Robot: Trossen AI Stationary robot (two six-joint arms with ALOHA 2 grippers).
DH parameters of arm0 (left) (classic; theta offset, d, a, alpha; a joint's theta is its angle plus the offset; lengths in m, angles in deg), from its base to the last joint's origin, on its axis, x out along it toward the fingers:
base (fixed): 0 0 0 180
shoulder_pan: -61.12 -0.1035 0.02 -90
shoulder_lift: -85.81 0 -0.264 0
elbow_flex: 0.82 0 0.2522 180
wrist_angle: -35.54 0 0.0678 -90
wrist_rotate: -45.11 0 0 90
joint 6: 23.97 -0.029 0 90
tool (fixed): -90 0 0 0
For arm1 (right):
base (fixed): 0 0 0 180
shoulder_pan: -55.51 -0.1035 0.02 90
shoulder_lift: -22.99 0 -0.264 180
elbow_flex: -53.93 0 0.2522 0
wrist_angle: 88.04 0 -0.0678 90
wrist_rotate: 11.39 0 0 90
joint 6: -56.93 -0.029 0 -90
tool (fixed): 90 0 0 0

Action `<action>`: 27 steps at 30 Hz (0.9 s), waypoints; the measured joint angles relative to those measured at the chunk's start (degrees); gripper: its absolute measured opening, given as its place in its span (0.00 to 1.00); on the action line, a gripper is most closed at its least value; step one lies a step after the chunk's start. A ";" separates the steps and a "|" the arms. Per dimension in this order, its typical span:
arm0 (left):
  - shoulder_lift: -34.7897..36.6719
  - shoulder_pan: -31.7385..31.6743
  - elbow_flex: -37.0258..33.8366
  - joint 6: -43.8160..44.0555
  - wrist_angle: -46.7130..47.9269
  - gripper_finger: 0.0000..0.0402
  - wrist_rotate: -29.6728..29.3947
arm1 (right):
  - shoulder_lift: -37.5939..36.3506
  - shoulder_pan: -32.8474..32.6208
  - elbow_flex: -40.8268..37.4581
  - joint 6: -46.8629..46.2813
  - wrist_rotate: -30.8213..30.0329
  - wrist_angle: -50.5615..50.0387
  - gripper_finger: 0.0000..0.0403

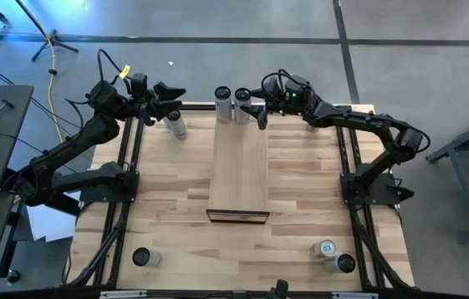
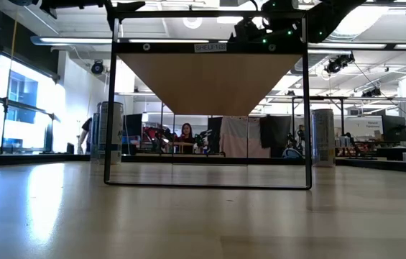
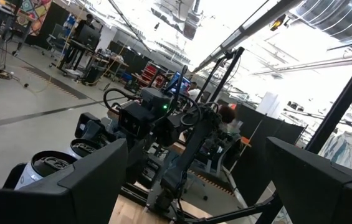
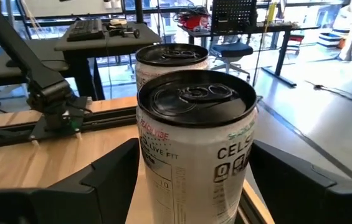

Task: Place canned beverage on shelf
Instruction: Put the white pink soda can on the shelf aligned with the white pink soda can

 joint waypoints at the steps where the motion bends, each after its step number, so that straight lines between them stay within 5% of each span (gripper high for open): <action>1: 0.00 0.02 0.00 0.02 0.00 0.86 0.00 | -0.47 0.21 0.00 -0.02 0.67 -0.73 0.70; 27: 0.00 0.02 0.00 0.04 0.19 0.86 0.00 | -8.93 2.19 0.00 1.82 2.57 -19.52 0.68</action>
